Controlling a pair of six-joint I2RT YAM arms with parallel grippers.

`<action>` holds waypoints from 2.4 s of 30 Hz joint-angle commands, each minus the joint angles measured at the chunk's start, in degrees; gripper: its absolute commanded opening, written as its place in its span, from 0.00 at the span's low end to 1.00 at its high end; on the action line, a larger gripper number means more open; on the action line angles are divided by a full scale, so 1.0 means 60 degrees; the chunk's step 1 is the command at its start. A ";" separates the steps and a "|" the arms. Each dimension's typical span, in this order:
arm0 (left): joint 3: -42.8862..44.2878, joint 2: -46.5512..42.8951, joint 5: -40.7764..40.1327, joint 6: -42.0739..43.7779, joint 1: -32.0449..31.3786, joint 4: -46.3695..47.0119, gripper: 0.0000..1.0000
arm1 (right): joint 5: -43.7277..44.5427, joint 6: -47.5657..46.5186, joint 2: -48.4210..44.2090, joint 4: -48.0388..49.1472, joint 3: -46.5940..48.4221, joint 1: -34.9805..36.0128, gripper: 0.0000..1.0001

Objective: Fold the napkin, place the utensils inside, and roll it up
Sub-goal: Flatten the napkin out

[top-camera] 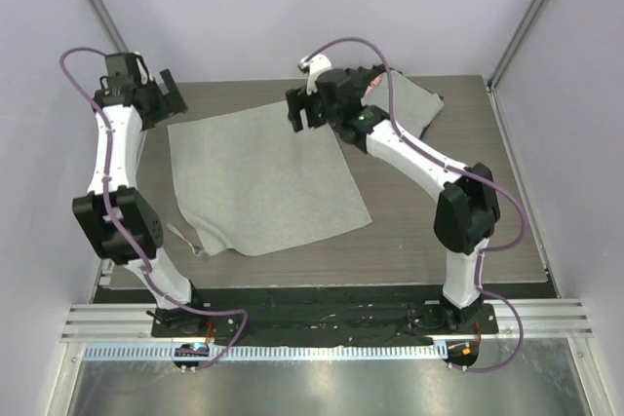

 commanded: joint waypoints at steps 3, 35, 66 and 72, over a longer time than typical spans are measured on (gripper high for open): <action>-0.3224 -0.2643 0.1083 -0.0061 -0.0057 0.0447 0.99 | -0.2215 0.2956 -0.1650 0.0319 -0.3407 0.0619 0.83; -0.7006 -0.5399 0.1349 -0.0134 -0.0057 0.1592 1.00 | -0.0419 0.2930 -0.1184 -0.1145 -0.6342 -0.0786 0.82; -0.7446 -0.6015 0.1188 0.0027 -0.1097 0.1709 0.99 | -0.0228 0.3838 -0.1038 -0.1159 -0.5945 0.1792 0.80; -0.7490 -0.6219 0.1012 0.0056 -0.1097 0.1782 0.99 | -0.0009 0.3794 -0.0862 -0.1159 -0.6486 0.1353 0.80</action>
